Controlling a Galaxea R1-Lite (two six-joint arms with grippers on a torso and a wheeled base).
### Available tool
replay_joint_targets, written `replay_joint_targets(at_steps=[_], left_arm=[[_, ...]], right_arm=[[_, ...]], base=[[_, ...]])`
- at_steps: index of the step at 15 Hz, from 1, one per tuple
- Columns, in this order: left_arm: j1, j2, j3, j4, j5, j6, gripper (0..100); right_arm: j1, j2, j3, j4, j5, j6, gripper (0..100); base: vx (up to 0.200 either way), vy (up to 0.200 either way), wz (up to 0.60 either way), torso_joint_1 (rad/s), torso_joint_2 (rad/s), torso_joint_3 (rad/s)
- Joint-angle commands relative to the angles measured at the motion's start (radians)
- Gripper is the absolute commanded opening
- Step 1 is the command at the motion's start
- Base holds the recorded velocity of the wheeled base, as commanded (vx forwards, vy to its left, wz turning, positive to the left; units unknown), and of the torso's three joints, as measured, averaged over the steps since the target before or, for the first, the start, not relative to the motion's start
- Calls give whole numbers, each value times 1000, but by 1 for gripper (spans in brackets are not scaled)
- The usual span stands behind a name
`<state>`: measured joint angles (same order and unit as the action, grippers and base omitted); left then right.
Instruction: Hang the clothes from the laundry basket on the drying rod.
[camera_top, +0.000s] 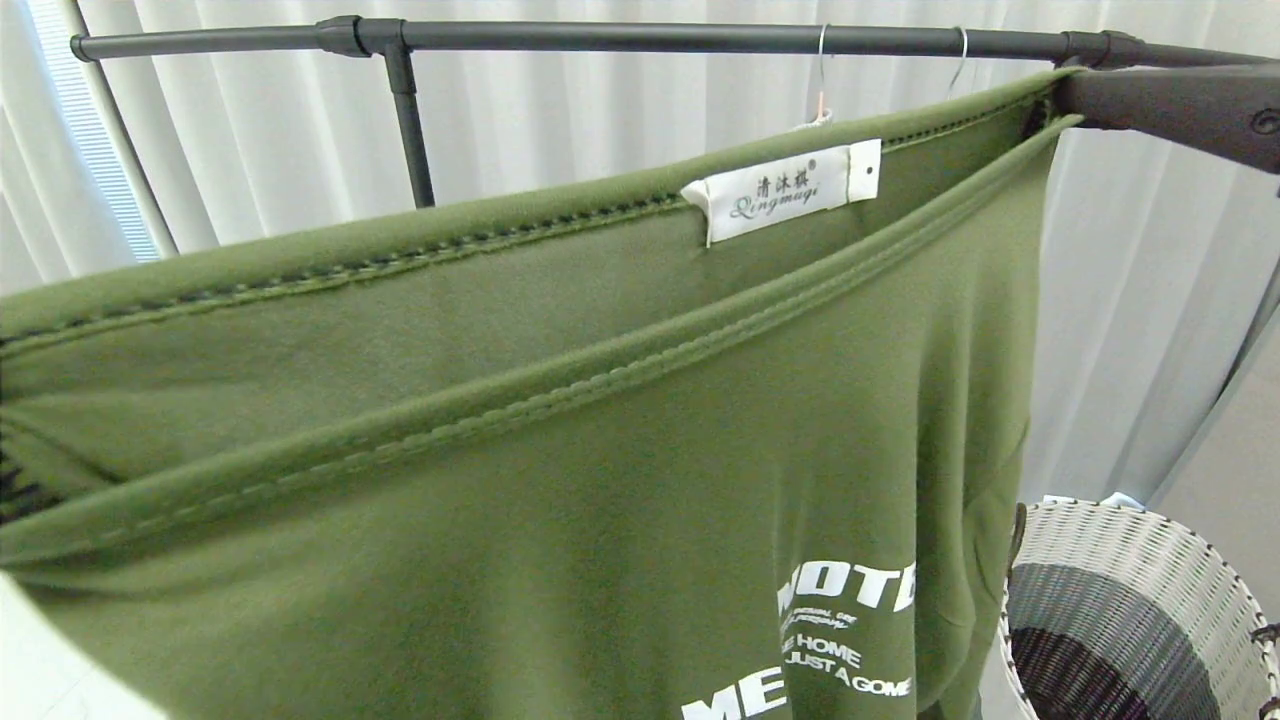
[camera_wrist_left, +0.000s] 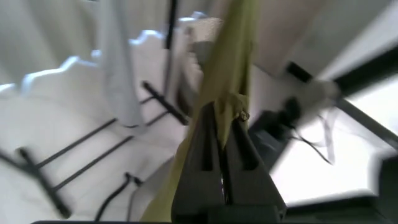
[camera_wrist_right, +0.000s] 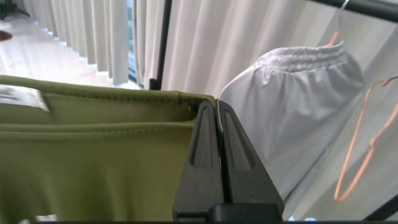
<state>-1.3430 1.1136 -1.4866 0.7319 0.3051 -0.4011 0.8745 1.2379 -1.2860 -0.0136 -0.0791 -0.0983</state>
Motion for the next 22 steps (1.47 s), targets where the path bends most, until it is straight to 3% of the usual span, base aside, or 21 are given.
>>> replay_joint_targets(at_steps=[1,6,8,9,10,12,14,16,21,22], left_arm=[[-51,-28,-1,0,-1,-2,0],[-39,-35,3,1,9,4,0],[128,-3,9,1,74,108,0],[251,15,39,-2,100,197,0],[304,20,62,-8,98,240,0],[304,61,95,-134,100,242,0],[304,110,106,-272,106,243,0],[304,123,111,-290,104,243,0],[311,104,114,-290,106,243,0],[311,104,114,-290,106,243,0]], right_arm=[[0,49,-13,0,1,0,0],[-32,37,-7,15,-7,-1,0],[-126,-12,-15,103,-1,-1,0],[-144,-35,-13,119,-1,0,0],[-144,-61,-6,153,-1,0,0],[-130,-98,13,239,4,0,0],[-65,-103,36,241,6,2,0],[-3,-101,45,239,4,2,0],[3,-118,48,248,-2,35,0],[3,-124,54,248,-5,43,100]], base=[[0,0,0,0,0,0],[0,0,0,0,0,0],[0,0,0,0,0,0],[0,0,0,0,0,0],[0,0,0,0,0,0],[0,0,0,0,0,0],[0,0,0,0,0,0],[0,0,0,0,0,0],[0,0,0,0,0,0],[0,0,0,0,0,0]])
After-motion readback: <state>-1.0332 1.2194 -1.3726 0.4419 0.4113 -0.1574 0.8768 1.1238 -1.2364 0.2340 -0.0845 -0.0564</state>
